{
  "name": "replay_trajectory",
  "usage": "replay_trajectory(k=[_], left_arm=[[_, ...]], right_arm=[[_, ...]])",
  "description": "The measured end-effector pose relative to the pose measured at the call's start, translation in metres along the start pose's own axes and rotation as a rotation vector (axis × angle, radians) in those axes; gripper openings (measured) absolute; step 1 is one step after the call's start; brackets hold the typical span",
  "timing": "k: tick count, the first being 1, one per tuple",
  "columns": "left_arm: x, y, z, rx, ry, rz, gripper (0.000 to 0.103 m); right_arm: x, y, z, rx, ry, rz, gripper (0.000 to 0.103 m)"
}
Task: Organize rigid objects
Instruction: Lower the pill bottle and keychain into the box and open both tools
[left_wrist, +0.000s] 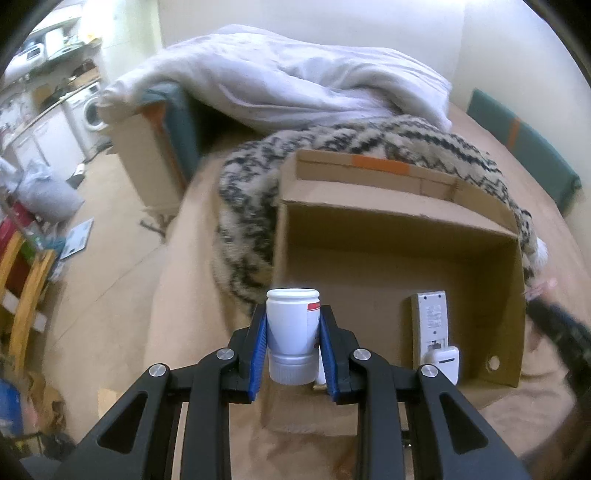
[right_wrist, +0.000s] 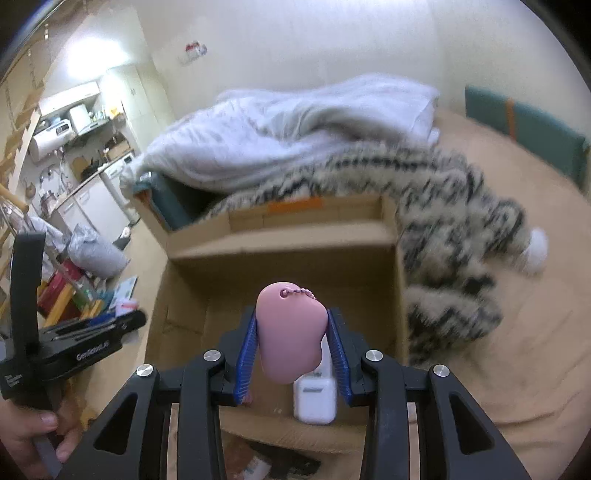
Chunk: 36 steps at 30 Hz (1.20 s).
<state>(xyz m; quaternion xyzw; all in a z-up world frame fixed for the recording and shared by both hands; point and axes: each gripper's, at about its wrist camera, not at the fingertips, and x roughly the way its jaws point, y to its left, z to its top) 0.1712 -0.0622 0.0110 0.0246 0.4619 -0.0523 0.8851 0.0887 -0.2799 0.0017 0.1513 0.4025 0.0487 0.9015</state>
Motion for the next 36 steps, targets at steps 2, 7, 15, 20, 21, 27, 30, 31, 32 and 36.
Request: replay_trajectory(k=[2,7,15,20,21,27,30,31,32,36], left_arm=[[0.01,-0.006,-0.006,0.021,-0.006,-0.009,0.024],[0.035,-0.014,-0.022,0.06,0.017,-0.02,0.024],[0.052,-0.014,-0.025,0.051,0.065,-0.022,0.024],[0.056,-0.014,-0.025,0.043,0.089,-0.022,0.024],[0.058,-0.014,-0.025,0.044,0.093,-0.019,0.024],[0.061,-0.014,-0.028,0.051,0.113,-0.013,0.024],[0.061,-0.015,-0.029,0.052,0.114,-0.009,0.024],[0.06,-0.015,-0.029,0.054,0.113,-0.008,0.024],[0.06,-0.015,-0.03,0.056,0.11,-0.006,0.024],[0.059,-0.015,-0.031,0.057,0.112,-0.006,0.025]], right_arm=[[0.014,-0.002,-0.01,0.02,0.062,-0.01,0.039],[0.034,-0.007,-0.022,0.007,0.156,-0.045,0.038],[0.054,-0.012,-0.026,0.022,0.224,-0.066,0.039],[0.062,-0.015,-0.031,0.026,0.265,-0.085,0.039],[0.064,-0.016,-0.032,0.03,0.272,-0.089,0.039],[0.068,-0.02,-0.034,0.05,0.291,-0.091,0.039],[0.067,-0.021,-0.033,0.056,0.284,-0.082,0.039],[0.066,-0.022,-0.032,0.06,0.28,-0.079,0.039],[0.065,-0.023,-0.031,0.063,0.275,-0.077,0.039],[0.062,-0.025,-0.029,0.083,0.264,-0.057,0.044]])
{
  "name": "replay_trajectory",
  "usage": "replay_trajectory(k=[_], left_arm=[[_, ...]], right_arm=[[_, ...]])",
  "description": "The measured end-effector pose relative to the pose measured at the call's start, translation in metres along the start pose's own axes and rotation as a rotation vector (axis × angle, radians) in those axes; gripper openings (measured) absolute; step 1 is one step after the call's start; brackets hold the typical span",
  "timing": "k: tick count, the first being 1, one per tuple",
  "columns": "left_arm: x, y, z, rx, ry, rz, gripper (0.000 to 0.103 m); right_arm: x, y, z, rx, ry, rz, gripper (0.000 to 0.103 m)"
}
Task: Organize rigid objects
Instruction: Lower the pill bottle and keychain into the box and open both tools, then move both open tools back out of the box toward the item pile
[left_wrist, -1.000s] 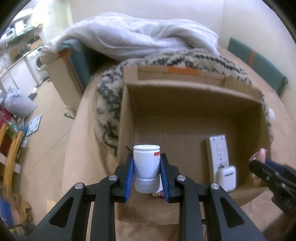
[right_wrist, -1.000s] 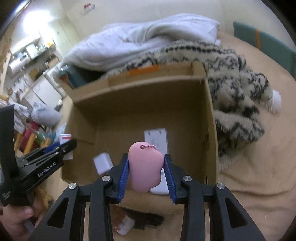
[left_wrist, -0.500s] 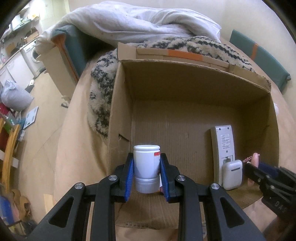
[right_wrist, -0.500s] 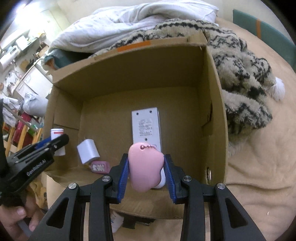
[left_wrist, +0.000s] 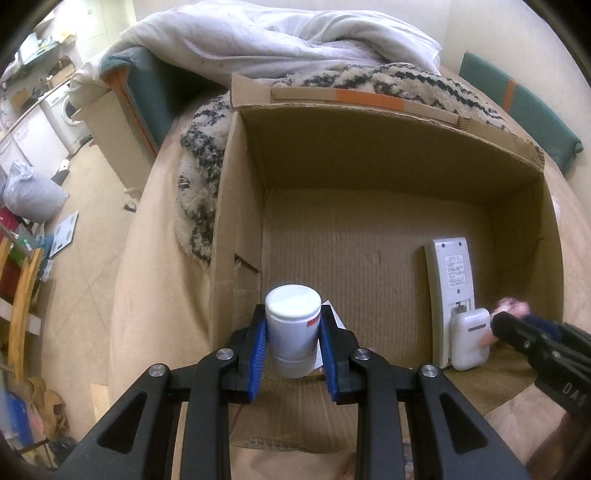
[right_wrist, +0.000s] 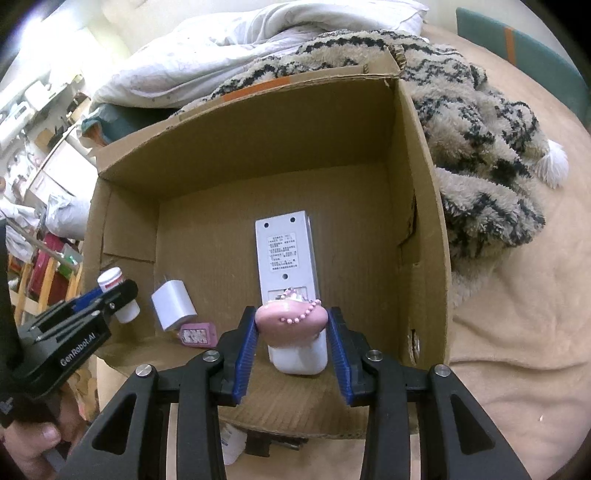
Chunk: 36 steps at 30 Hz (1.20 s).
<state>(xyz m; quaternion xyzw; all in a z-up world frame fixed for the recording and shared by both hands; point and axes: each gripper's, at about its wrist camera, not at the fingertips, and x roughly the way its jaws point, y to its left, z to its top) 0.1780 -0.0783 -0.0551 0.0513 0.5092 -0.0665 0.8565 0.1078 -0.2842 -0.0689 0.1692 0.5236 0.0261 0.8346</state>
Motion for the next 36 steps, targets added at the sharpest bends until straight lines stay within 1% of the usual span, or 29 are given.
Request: replay_trajectory(k=[1,3,5,6,7,8,10,12,15,17,19,21,22,23,24,25,31,33,36], left_arm=[[0.0,0.0,0.0,-0.003,-0.001,0.0,0.027],[-0.003,0.0,0.0,0.0,-0.012,-0.006,0.032],[-0.004,-0.003,0.0,0.01,-0.011,-0.017,0.037],[-0.004,-0.004,0.0,0.014,-0.011,-0.02,0.042],[-0.005,-0.006,-0.001,0.023,-0.01,-0.031,0.048],[-0.005,-0.008,-0.001,0.028,-0.011,-0.04,0.051],[-0.009,-0.01,-0.001,0.034,-0.023,-0.048,0.059],[-0.013,-0.013,0.0,0.046,-0.045,-0.039,0.061],[-0.018,-0.012,0.0,0.049,-0.066,-0.019,0.064],[-0.021,-0.008,0.001,0.034,-0.075,-0.019,0.065],[-0.026,-0.002,0.002,0.006,-0.08,-0.05,0.065],[-0.035,0.002,0.004,-0.01,-0.105,-0.072,0.065],[-0.038,0.003,0.004,-0.01,-0.115,-0.067,0.065],[-0.044,0.005,0.005,-0.007,-0.136,-0.034,0.067],[-0.047,0.006,0.005,-0.003,-0.147,-0.016,0.069],[-0.05,0.008,0.005,-0.003,-0.153,-0.008,0.069],[-0.06,0.027,-0.001,-0.05,-0.145,0.01,0.069],[-0.063,0.035,-0.006,-0.083,-0.129,0.005,0.069],[-0.067,0.042,-0.015,-0.105,-0.106,0.006,0.069]], right_arm=[[-0.002,-0.001,0.0,0.009,-0.006,0.012,0.05],[-0.006,-0.002,0.001,0.016,-0.025,0.029,0.058],[-0.009,-0.001,0.001,0.018,-0.043,0.035,0.068],[-0.01,0.0,0.002,0.021,-0.048,0.042,0.07],[-0.01,0.0,0.002,0.025,-0.049,0.051,0.076],[-0.011,0.0,0.002,0.03,-0.051,0.061,0.081],[-0.013,0.001,0.002,0.035,-0.06,0.076,0.085],[-0.016,0.002,0.003,0.034,-0.071,0.082,0.09],[-0.019,0.003,0.003,0.035,-0.081,0.086,0.09],[-0.019,0.003,0.004,0.038,-0.082,0.089,0.09],[-0.02,0.003,0.004,0.042,-0.086,0.092,0.09],[-0.025,0.001,0.003,0.048,-0.098,0.094,0.09],[-0.027,0.0,0.003,0.05,-0.102,0.095,0.09],[-0.029,0.0,0.002,0.053,-0.106,0.095,0.09],[-0.032,0.0,0.001,0.055,-0.11,0.095,0.09],[-0.033,0.0,0.0,0.055,-0.11,0.093,0.09],[-0.048,-0.001,-0.01,0.043,-0.113,0.089,0.09],[-0.053,-0.002,-0.012,0.041,-0.118,0.087,0.09],[-0.059,-0.004,-0.016,0.043,-0.121,0.083,0.09]])
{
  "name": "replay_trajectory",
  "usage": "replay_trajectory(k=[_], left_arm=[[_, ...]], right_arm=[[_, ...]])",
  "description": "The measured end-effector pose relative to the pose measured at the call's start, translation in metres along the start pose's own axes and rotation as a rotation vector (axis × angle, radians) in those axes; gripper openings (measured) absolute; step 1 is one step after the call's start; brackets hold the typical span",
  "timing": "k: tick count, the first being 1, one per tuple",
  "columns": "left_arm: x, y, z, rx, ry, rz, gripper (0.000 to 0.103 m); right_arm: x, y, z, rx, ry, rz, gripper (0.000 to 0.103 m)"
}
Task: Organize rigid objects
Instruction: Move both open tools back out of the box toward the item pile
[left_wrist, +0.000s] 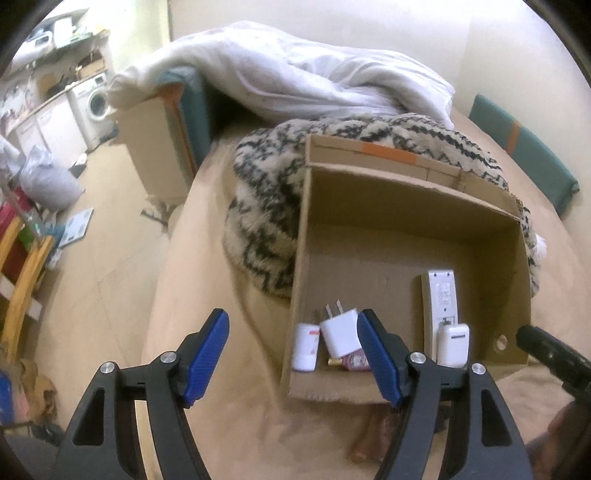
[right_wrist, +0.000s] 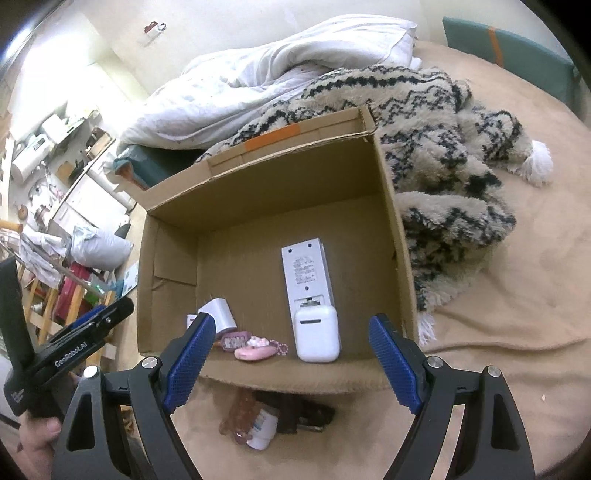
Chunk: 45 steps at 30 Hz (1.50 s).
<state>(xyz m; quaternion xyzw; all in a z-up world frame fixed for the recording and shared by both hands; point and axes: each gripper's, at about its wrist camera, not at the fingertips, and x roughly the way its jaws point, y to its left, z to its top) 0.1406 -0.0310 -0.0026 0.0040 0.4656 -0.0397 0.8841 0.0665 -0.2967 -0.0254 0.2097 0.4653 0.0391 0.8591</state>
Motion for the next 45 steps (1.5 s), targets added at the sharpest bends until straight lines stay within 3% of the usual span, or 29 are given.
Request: replay_trajectory(k=[6,16,27,36,40,42,45], left_arm=[[-0.01,0.007,-0.021,0.003,0.024,0.034,0.069],[-0.011,0.005,-0.052,0.004,0.125,0.029,0.069],[0.0,0.006,-0.057,-0.023,0.196,0.013,0.069],[0.007,0.007,-0.055,-0.069,0.225,-0.01,0.069],[0.008,0.008,-0.054,-0.09,0.239,-0.029,0.069],[0.008,0.008,-0.054,-0.094,0.244,-0.042,0.069],[0.007,0.008,-0.054,-0.09,0.244,-0.05,0.069]], right_arm=[[-0.008,-0.007,-0.011,0.033,0.019,0.008,0.09],[-0.011,-0.009,-0.04,0.061,0.082,0.017,0.09],[0.002,-0.02,-0.051,0.136,0.153,0.007,0.09],[0.054,-0.025,-0.067,0.246,0.365,0.102,0.09],[0.067,-0.008,-0.062,0.176,0.356,0.044,0.077],[0.08,-0.003,-0.057,0.159,0.368,0.026,0.056],[0.102,0.008,-0.051,0.098,0.408,-0.014,0.047]])
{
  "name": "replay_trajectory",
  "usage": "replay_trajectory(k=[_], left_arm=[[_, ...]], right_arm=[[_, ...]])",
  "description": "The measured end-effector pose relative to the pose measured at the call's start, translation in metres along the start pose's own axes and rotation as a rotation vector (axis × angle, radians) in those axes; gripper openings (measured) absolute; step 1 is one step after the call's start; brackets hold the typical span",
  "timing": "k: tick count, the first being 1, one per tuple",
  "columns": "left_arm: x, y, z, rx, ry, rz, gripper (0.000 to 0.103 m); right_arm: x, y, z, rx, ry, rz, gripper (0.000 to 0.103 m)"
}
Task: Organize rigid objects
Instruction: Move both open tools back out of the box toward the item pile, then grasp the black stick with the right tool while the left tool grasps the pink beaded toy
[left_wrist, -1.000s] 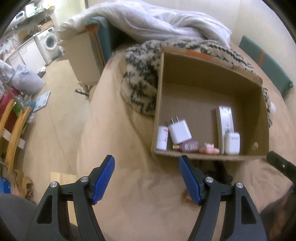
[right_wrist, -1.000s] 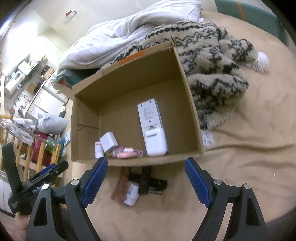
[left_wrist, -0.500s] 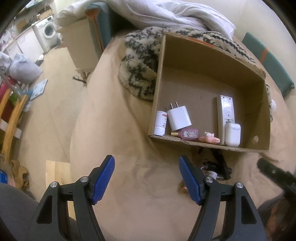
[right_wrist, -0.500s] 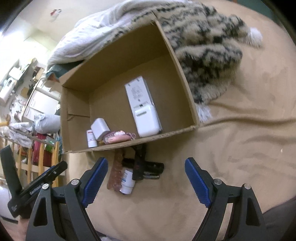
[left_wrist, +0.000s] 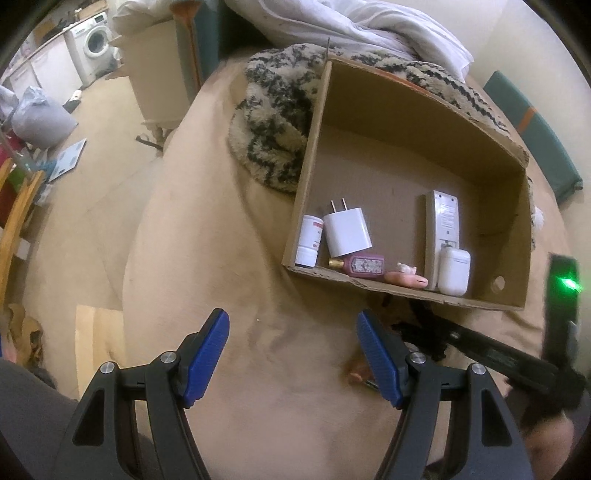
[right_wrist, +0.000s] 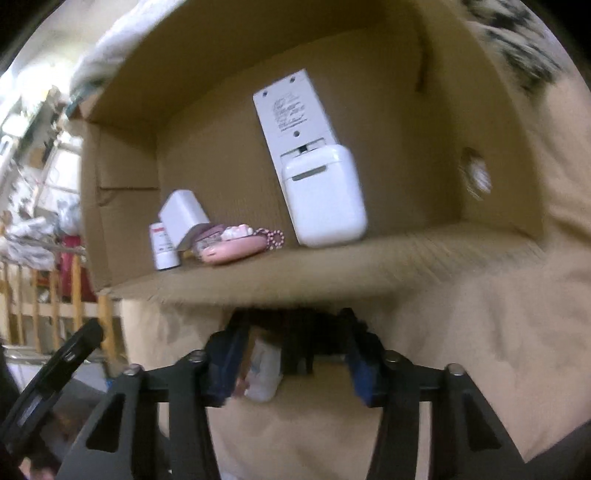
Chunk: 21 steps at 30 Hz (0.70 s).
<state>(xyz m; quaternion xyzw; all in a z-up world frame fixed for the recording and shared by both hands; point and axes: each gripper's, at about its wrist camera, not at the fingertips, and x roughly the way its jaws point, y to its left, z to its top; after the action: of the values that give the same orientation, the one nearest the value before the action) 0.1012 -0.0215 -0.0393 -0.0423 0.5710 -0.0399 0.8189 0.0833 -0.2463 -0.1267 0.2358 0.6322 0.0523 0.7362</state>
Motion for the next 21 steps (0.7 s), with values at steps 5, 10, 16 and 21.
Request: replay_trajectory(k=[5,10,16,21], left_arm=[[0.003,0.011,-0.001,-0.029,0.01,0.016,0.069],[0.005,0.022,0.001,-0.079,0.026,0.015,0.069],[0.011,0.01,-0.001,-0.041,0.046,0.023,0.069],[0.017,0.0,-0.006,0.009,0.056,0.035,0.069]], right_arm=[[0.014,0.023,0.0,-0.142,0.018,-0.137,0.021],[-0.011,0.028,-0.016,-0.183,0.001,-0.125,0.021],[-0.057,0.024,-0.036,-0.201,-0.046,-0.053,0.021],[-0.094,0.02,-0.05,-0.238,-0.157,0.014,0.021]])
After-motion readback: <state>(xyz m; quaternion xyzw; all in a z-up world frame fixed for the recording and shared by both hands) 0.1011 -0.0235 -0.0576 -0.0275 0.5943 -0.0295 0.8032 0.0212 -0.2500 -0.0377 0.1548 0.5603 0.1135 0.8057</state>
